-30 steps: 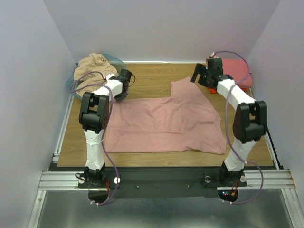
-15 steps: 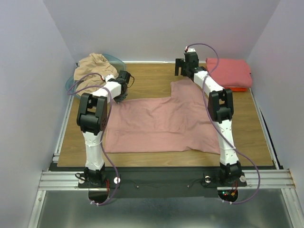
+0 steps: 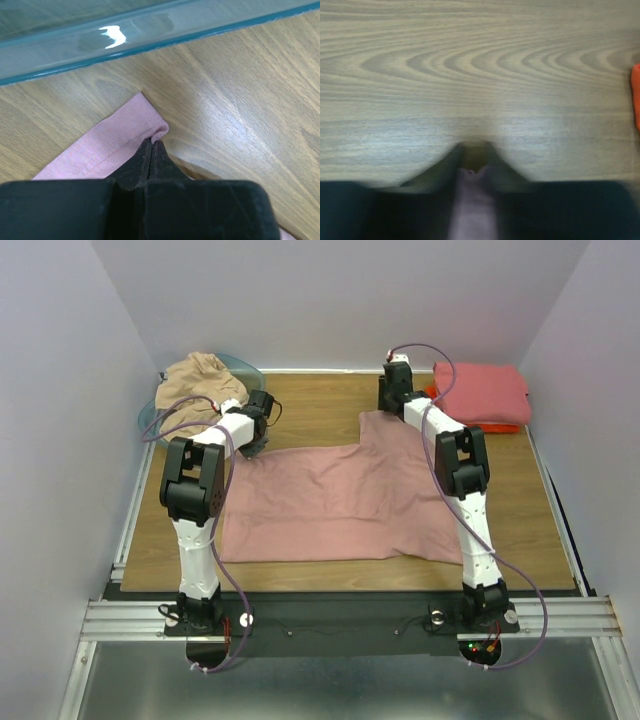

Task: Fold and stack the t-shirts
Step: Fold the tshirt

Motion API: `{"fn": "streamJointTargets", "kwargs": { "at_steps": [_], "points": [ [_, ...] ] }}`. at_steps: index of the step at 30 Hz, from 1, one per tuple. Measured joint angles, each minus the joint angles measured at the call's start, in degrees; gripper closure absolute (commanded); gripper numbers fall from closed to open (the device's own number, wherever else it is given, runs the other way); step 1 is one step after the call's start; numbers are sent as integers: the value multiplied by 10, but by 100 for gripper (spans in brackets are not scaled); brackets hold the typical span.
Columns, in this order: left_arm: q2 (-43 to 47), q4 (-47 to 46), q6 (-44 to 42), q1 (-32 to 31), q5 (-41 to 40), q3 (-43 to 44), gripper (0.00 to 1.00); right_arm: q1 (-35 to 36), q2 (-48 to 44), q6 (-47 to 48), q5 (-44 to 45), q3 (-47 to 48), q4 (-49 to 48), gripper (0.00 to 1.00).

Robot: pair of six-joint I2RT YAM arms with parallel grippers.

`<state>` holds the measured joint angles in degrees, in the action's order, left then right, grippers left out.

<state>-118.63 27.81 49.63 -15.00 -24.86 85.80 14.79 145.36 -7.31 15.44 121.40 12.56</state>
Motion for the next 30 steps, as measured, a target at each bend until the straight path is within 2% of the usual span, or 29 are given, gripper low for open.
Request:
{"fn": "streamJointTargets", "kwargs": {
  "at_steps": [3, 9, 14, 19, 25, 30],
  "points": [
    [3, -1, 0, 0, 2, -4, 100, 3, -5, 0, 4, -5, 1, 100],
    [16, 0, 0, 0, 13, -19, 100, 9, -35, 10, 23, -39, 22, 100],
    [51, -7, -3, -6, 27, -67, 100, 22, -138, 3, 32, -155, 31, 100],
    [99, -22, -2, -14, 41, -124, 100, 32, -322, -23, 28, -351, 7, 100],
    [145, -36, -2, -19, 45, -162, 100, 33, -469, -61, 21, -530, -24, 100],
    [187, -46, -4, -22, 45, -194, 100, 33, -582, -80, 21, -641, -17, 100]
  ]
}}
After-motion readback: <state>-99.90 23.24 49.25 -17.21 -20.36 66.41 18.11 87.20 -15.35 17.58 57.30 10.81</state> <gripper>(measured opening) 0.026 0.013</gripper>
